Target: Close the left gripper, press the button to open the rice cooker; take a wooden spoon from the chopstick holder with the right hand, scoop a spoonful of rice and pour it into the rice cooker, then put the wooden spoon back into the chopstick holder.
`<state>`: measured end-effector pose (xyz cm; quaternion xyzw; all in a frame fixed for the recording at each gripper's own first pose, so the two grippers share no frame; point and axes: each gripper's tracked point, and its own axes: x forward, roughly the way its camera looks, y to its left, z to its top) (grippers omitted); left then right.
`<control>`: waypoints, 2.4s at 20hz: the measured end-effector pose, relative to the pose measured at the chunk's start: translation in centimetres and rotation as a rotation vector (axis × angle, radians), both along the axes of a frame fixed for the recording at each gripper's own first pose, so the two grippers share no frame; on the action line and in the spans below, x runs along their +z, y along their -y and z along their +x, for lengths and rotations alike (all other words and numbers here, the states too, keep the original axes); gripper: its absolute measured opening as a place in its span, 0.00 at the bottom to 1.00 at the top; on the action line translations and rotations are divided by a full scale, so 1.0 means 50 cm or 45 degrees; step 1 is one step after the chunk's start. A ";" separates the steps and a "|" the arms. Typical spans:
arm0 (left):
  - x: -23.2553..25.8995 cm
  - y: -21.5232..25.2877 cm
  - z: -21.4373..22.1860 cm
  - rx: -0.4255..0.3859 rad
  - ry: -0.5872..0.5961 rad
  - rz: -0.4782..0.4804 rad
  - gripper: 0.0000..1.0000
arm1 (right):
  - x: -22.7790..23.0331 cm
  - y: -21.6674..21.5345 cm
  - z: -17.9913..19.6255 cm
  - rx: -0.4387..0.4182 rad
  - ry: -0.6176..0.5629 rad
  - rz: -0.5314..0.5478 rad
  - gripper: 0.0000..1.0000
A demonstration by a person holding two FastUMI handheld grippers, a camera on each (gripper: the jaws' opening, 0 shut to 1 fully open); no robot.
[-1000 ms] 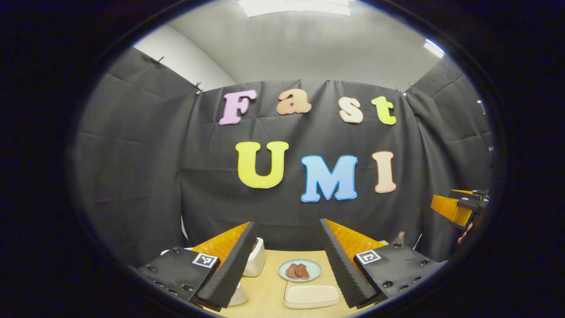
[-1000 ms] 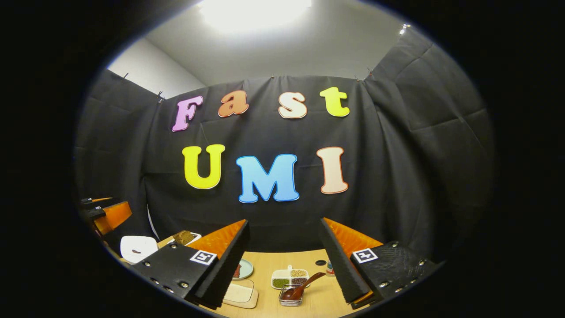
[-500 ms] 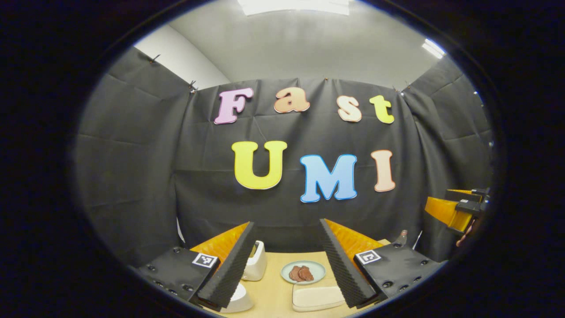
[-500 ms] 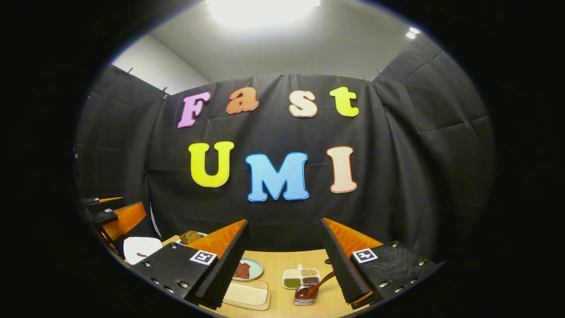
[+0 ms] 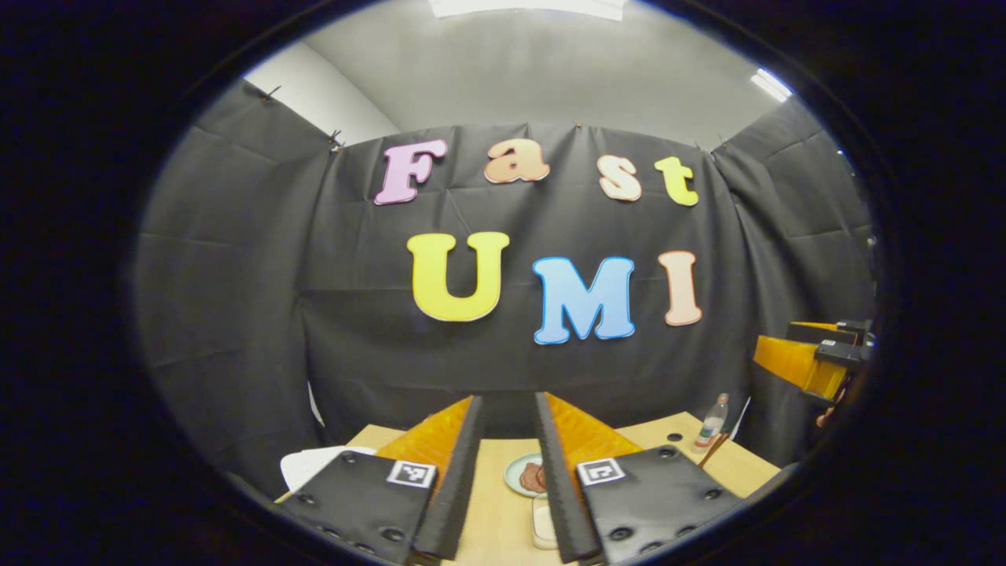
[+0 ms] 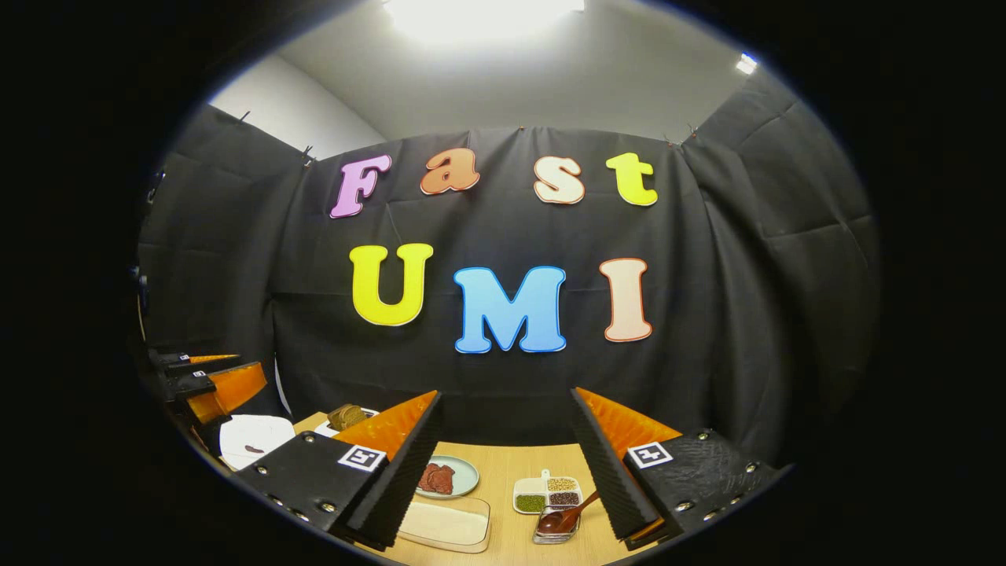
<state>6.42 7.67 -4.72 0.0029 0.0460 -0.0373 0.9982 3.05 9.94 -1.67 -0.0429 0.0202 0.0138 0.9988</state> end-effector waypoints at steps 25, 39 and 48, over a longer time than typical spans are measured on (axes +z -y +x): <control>-0.519 -0.402 0.007 0.330 -0.785 -0.219 0.09 | -0.142 -0.013 0.062 -0.019 -0.202 -0.018 0.96; -0.202 -0.366 0.044 0.302 -0.230 0.069 0.96 | -0.135 0.005 0.050 -0.036 -0.185 -0.015 0.96; -0.048 -0.255 0.015 0.165 0.096 0.051 0.97 | -0.146 0.059 0.023 -0.160 -0.156 0.018 0.96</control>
